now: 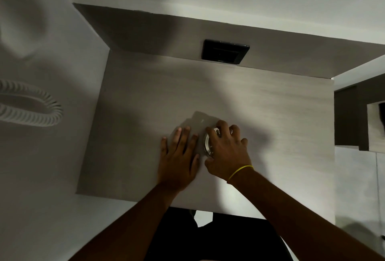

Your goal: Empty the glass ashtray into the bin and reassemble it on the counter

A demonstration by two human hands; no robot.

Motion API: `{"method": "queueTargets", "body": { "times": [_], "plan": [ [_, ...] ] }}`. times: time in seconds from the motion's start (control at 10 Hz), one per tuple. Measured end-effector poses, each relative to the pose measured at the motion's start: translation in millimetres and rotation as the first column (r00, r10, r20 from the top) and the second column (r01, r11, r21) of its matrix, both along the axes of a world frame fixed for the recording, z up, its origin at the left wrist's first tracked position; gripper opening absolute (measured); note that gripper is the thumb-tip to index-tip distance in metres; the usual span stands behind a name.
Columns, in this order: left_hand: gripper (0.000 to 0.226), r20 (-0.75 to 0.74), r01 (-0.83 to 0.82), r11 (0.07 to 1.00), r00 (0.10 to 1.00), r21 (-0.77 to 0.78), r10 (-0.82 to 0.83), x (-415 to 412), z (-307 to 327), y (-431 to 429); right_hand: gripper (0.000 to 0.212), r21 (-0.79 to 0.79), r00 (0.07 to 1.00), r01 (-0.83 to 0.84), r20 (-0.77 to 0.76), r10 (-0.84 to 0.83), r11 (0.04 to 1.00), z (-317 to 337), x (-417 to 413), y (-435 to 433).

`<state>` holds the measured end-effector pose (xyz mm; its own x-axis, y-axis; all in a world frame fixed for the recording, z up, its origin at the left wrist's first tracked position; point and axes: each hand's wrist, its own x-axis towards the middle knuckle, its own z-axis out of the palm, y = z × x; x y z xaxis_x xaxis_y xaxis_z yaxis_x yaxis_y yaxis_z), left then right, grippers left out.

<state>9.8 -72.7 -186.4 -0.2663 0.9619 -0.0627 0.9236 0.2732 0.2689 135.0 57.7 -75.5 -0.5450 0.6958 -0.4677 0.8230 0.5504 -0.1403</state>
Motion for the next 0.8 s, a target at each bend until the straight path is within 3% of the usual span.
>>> {"method": "queueTargets", "body": {
  "times": [0.2, 0.4, 0.8],
  "plan": [
    [0.067, 0.002, 0.005, 1.0, 1.0, -0.004, -0.005, -1.2, -1.5, 2.1, 0.086, -0.008, 0.999, -0.02, -0.025, 0.019, 1.0, -1.7, 1.9, 0.5],
    [0.066, -0.065, 0.057, 0.997, 0.996, 0.057, -0.053, -2.4, 32.6, 15.6, 0.091, 0.107, 0.995, -0.008, -0.097, 0.018, 0.994, 24.4, 17.4, -0.8],
    [0.06, -0.003, -0.014, 0.999, 1.0, -0.03, 0.014, -5.4, 28.1, 11.6, 0.101, 0.059, 0.99, 0.068, -0.13, -0.06, 0.996, -0.2, 20.9, 1.6]
  ]
}}
